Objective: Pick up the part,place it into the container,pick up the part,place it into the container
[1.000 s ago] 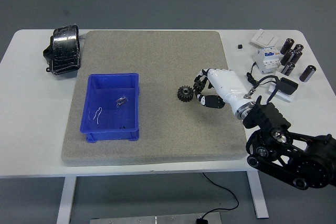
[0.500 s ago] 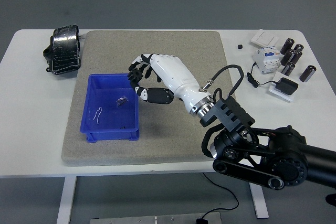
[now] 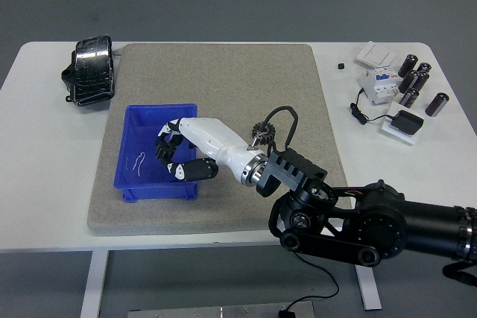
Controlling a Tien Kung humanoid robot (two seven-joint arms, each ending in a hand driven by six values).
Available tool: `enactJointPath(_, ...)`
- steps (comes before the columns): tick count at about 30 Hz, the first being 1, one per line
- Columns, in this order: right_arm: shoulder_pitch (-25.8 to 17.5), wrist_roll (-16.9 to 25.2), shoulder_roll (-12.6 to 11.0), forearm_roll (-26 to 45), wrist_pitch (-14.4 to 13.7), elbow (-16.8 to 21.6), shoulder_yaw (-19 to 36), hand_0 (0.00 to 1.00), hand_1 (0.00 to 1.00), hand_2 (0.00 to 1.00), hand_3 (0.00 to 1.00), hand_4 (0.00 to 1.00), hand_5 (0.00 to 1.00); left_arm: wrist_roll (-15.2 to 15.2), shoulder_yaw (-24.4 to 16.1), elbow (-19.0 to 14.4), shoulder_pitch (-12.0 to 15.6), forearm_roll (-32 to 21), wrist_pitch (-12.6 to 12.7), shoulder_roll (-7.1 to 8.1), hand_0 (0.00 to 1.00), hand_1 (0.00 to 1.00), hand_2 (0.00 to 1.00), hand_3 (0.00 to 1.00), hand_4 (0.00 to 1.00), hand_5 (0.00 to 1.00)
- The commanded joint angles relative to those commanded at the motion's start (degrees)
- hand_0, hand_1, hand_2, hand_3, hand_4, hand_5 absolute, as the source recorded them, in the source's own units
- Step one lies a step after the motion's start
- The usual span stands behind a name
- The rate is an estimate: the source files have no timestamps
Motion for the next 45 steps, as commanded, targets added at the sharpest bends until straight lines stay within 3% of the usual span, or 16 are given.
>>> enactJointPath(15,1.0,-1.8,1.3,-3.7,-0.1,-2.1,-1.5,0.709,0.726,0.709,0.701,0.512,0.309,0.0,-0.2,0.0,-0.2,0.4,-0.1,0.02,0.671,0.644,0.622,0.577,0.746,0.600)
enactJointPath(22,0.9,-1.4,0.6,-3.4,-1.5,-2.7,0.0,0.702,0.720,0.707,0.698,0.515,0.312,-0.1,-0.1,0.0,-0.2,0.3,-0.1,0.03,0.671,0.644,0.624,0.577,0.745,0.598)
enactJointPath(28,1.4,-1.9,-0.9,-4.7,-2.0,-7.8,3.3,0.647,0.692,0.709,0.694,0.520,0.313,-0.2,-0.1,0.1,-0.2,0.3,-0.2,-0.01,0.671,0.644,0.624,0.578,0.745,0.595)
enactJointPath(30,1.8,-2.5,-1.2,-5.3,-1.2,-10.0,3.8,0.647,0.692,0.709,0.694,0.520,0.313,-0.2,-0.1,0.1,-0.2,0.2,-0.2,0.01,0.671,0.644,0.624,0.578,0.745,0.595)
enactJointPath(31,2.0,-2.9,-1.4,-5.5,-0.8,-11.1,3.9,0.531,0.680,0.782,0.729,0.565,0.299,-0.2,-0.1,0.1,-0.2,0.2,-0.2,0.02,0.670,0.644,0.624,0.577,0.744,0.595)
enactJointPath(36,2.7,-4.8,-2.1,-7.2,2.3,-16.5,2.5,0.531,0.680,0.782,0.729,0.565,0.299,-0.4,0.2,0.2,-0.2,0.0,-0.2,-0.01,0.670,0.644,0.624,0.577,0.744,0.595)
enactJointPath(37,2.8,-5.1,-2.2,-7.2,2.9,-17.5,2.1,0.417,0.631,0.832,0.789,0.649,0.304,-0.5,0.2,0.2,-0.2,-0.1,-0.2,-0.04,0.670,0.644,0.624,0.575,0.744,0.596)
enactJointPath(42,2.9,-5.6,-2.6,-7.4,4.8,-19.7,0.4,0.417,0.631,0.832,0.789,0.649,0.304,-0.7,0.2,0.3,-0.3,-0.1,-0.3,-0.08,0.670,0.644,0.624,0.575,0.744,0.596)
enactJointPath(43,2.9,-5.7,-2.7,-7.5,5.2,-19.9,0.2,0.379,0.571,0.845,0.828,0.726,0.352,-0.6,0.2,0.3,-0.3,-0.1,-0.3,-0.08,0.670,0.644,0.624,0.571,0.743,0.594)
enactJointPath(45,2.8,-5.7,-2.8,-7.5,5.9,-20.2,0.0,0.379,0.571,0.845,0.828,0.726,0.352,-0.6,0.2,0.3,-0.3,-0.1,-0.3,-0.08,0.670,0.644,0.624,0.571,0.743,0.594)
